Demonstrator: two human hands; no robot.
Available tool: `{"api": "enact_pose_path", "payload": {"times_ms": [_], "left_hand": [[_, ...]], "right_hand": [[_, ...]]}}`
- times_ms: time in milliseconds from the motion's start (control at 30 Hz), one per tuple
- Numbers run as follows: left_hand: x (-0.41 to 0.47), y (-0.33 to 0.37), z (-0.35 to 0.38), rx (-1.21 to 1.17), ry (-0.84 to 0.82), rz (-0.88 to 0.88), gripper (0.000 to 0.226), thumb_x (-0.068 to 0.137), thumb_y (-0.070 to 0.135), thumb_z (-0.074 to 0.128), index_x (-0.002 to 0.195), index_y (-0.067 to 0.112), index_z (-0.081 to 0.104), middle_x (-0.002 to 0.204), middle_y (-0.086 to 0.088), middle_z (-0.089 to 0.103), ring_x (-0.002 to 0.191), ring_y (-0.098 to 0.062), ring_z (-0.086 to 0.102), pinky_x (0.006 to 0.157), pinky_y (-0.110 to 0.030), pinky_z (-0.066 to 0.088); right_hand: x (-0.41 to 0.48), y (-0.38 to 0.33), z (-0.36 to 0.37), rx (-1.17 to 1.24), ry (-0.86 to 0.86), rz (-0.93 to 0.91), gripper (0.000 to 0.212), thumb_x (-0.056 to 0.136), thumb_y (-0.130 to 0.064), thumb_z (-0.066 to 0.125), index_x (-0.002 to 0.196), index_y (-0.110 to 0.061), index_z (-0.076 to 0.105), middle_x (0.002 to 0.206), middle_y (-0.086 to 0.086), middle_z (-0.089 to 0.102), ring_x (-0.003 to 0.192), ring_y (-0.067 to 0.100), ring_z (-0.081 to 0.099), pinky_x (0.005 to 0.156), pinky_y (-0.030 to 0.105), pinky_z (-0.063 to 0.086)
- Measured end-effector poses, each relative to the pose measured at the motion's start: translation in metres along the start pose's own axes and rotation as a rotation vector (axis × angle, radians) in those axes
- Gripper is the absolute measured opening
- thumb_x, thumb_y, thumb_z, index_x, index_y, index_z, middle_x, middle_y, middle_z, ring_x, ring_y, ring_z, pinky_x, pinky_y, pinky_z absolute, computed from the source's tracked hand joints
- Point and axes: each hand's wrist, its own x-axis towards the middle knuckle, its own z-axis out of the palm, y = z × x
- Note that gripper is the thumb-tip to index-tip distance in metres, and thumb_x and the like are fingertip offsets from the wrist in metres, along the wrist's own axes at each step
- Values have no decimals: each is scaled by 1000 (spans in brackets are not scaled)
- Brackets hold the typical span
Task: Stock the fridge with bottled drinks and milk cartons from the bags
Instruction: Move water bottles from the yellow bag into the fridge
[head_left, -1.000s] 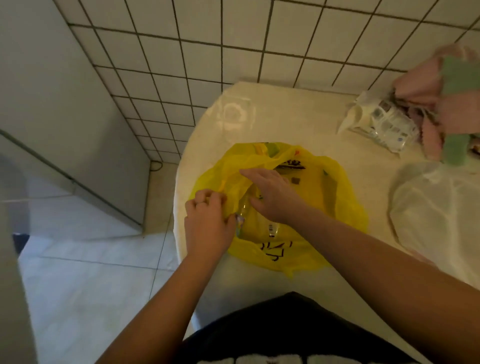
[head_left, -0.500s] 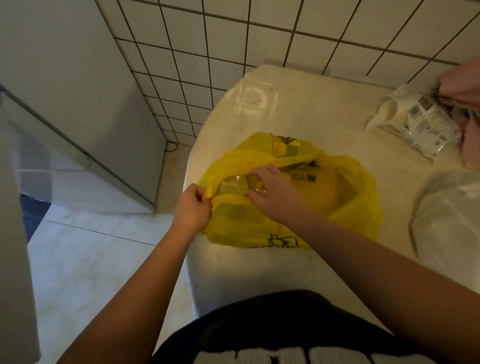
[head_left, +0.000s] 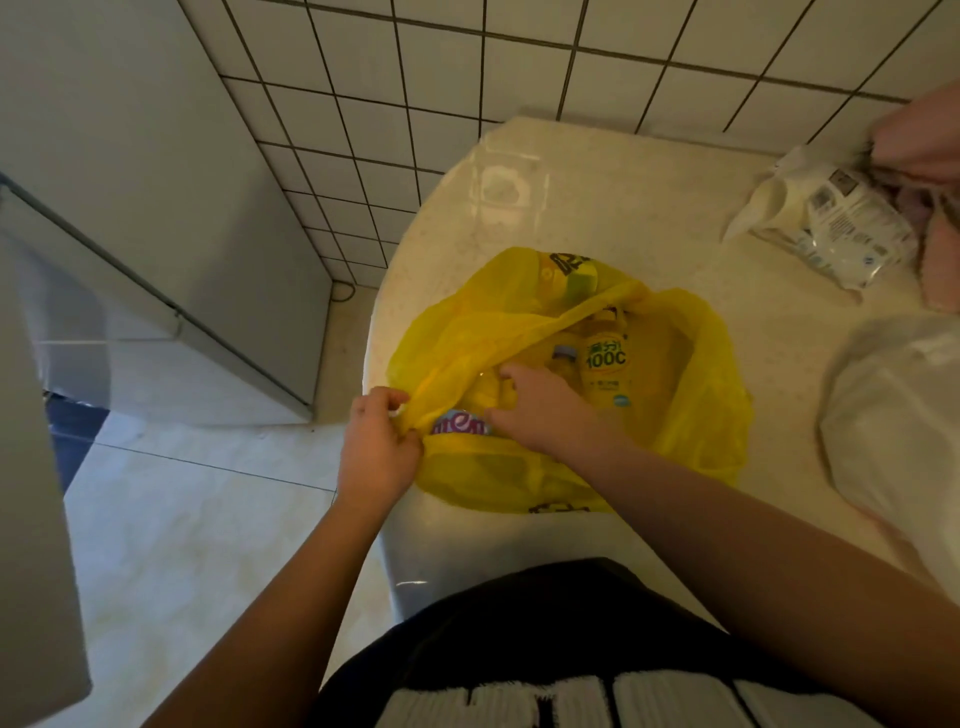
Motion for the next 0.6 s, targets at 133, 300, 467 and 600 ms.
{"api": "enact_pose_path", "payload": {"times_ms": [133,300,467,600], "left_hand": [[-18,17,-1,123,145,442,34,85,18,70,117,21,60,129,-3,52,120,-21,43,96,-27,35],[-27,42,25,320,-16,594,33,85,29,64,118,28,63,139,1,50,128,-26,41,101,-43,41],[-9,15,28,377,-131,236,52,98,50,46,145,30,37,152,-4,38,130,-30,43,101,-47,42],[3,1,16,235,-221,83,51,104,48,30,145,19,43,141,-10,50,119,-26,54,98,-40,46]], "right_hand": [[-8,18,4,-198,165,32,51,87,-39,61,134,-24,47,136,6,41,129,30,35,99,47,41],[-21,41,9,-229,220,90,53,85,-38,63,134,-28,46,145,2,30,137,29,25,108,51,31],[-34,65,16,-174,246,109,53,86,-29,61,136,-21,44,155,7,17,144,32,12,113,50,28],[-39,70,16,-100,265,159,62,85,-29,61,141,-18,37,156,12,15,142,39,16,112,48,24]]}}
